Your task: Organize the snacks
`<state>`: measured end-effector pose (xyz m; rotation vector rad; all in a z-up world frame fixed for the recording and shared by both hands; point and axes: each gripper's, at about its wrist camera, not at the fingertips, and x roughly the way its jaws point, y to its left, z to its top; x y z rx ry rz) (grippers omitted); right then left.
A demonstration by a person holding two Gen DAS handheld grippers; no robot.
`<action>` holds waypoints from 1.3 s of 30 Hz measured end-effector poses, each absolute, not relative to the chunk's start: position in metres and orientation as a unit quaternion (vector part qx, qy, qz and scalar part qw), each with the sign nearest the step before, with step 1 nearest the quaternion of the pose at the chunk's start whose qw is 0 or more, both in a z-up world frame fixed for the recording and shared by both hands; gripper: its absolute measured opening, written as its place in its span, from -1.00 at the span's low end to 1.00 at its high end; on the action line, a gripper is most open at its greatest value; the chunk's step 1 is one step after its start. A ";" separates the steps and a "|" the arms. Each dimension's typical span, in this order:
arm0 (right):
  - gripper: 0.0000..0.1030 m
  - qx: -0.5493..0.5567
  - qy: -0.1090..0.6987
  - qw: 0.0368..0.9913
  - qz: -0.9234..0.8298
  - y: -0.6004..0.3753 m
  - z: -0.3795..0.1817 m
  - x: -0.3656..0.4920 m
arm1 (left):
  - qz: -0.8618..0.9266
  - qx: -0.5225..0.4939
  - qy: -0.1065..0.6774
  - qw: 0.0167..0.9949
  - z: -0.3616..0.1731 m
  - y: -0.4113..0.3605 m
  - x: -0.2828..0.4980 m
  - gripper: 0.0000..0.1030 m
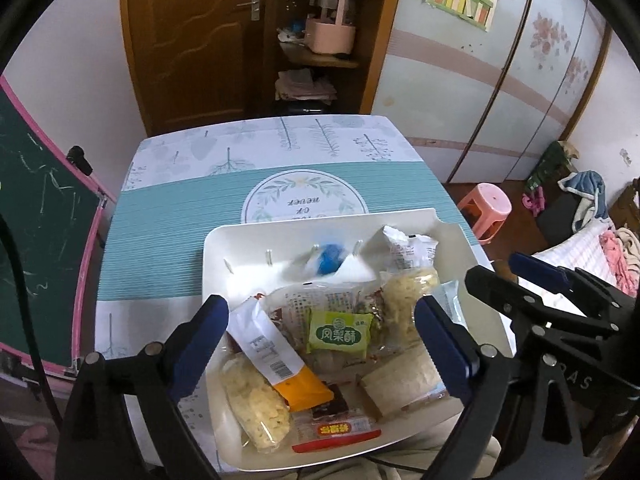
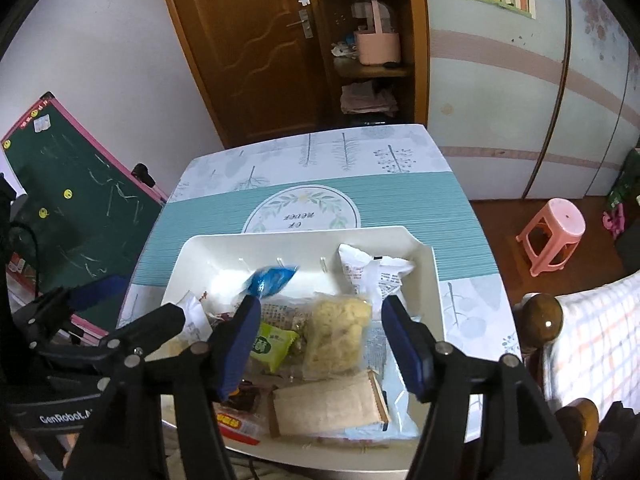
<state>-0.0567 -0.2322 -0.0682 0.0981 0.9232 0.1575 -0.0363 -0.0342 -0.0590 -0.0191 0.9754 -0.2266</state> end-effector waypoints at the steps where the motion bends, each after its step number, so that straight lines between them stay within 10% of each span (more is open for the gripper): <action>1: 0.23 0.047 0.444 0.892 0.076 -0.232 -0.068 -0.057 | -0.105 -0.008 0.466 0.879 -0.058 -0.034 -0.037 0.82; 39: 0.34 0.026 0.377 0.924 0.060 -0.220 -0.024 -0.087 | 0.016 0.006 0.398 0.917 -0.009 -0.021 -0.069 0.99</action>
